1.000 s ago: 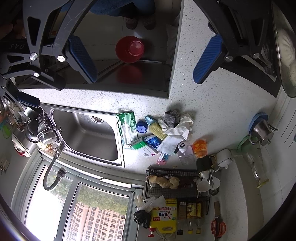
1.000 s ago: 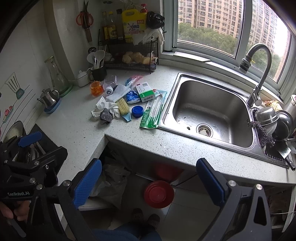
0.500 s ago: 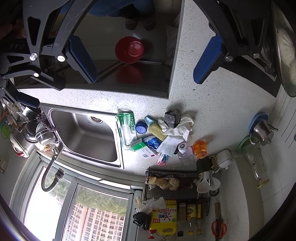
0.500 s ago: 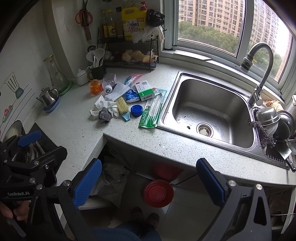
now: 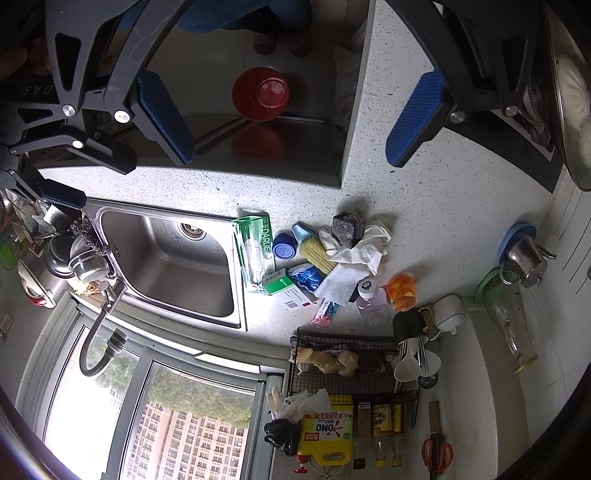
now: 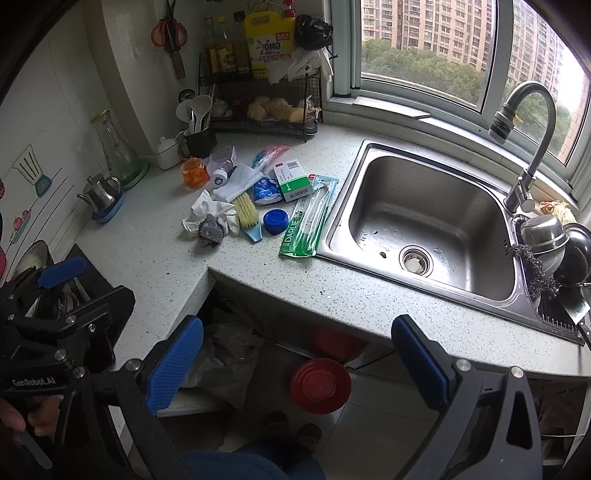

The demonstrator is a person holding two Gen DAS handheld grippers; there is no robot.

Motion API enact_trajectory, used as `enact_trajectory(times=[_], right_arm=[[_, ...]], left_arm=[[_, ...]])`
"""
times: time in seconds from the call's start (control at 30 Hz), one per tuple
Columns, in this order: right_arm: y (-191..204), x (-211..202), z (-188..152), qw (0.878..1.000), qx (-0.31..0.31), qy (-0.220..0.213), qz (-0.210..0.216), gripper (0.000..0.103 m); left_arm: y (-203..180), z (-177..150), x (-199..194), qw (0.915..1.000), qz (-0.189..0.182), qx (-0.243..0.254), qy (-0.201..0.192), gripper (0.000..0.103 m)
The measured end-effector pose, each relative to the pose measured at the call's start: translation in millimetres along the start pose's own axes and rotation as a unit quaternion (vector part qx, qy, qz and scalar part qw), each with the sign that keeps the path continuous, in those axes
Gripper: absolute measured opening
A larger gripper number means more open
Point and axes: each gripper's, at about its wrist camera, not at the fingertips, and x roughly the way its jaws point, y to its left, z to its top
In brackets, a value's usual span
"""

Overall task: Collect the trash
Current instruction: 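Grasp the blue bottle cap with the right gripper while the left tool approaches the grey sponge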

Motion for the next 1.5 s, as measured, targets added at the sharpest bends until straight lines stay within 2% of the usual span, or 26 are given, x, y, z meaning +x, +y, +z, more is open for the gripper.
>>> enact_trajectory(times=[0.2, 0.3, 0.53, 0.73, 0.9, 1.17, 1.23, 1.5], right_arm=[[-13.0, -0.3, 10.5, 0.999, -0.009, -0.017, 0.030, 0.103], [-19.7, 4.9, 19.1, 0.999, -0.023, -0.028, 0.032, 0.103], [-26.2, 33.3, 49.1, 0.998, -0.038, -0.016, 0.040, 0.103], [-22.3, 76.9, 86.9, 0.997, -0.067, 0.003, 0.045, 0.103], [-8.0, 116.8, 116.2, 0.994, -0.078, 0.042, 0.069, 0.096], [26.3, 188.8, 147.6, 0.985, -0.123, 0.105, 0.065, 0.092], [26.3, 205.2, 146.4, 0.982, -0.126, 0.126, 0.068, 0.087], [21.6, 250.2, 135.6, 0.968, -0.162, 0.187, 0.033, 0.078]], left_arm=[[-3.7, 6.8, 5.9, 0.9997, 0.022, -0.004, -0.006, 0.103], [3.6, 12.8, 9.4, 0.9997, 0.019, -0.014, -0.006, 0.103], [32.1, 41.0, 29.8, 0.9980, 0.048, -0.041, 0.001, 0.103], [63.4, 73.2, 66.8, 0.9979, 0.045, -0.042, 0.018, 0.103], [89.1, 92.1, 103.1, 0.9973, 0.036, -0.042, 0.048, 0.103], [127.9, 107.3, 153.9, 0.9940, 0.036, -0.045, 0.093, 0.103], [134.2, 107.0, 165.3, 0.9927, 0.032, -0.045, 0.108, 0.103], [146.4, 100.0, 203.9, 0.9867, 0.018, -0.050, 0.154, 0.103]])
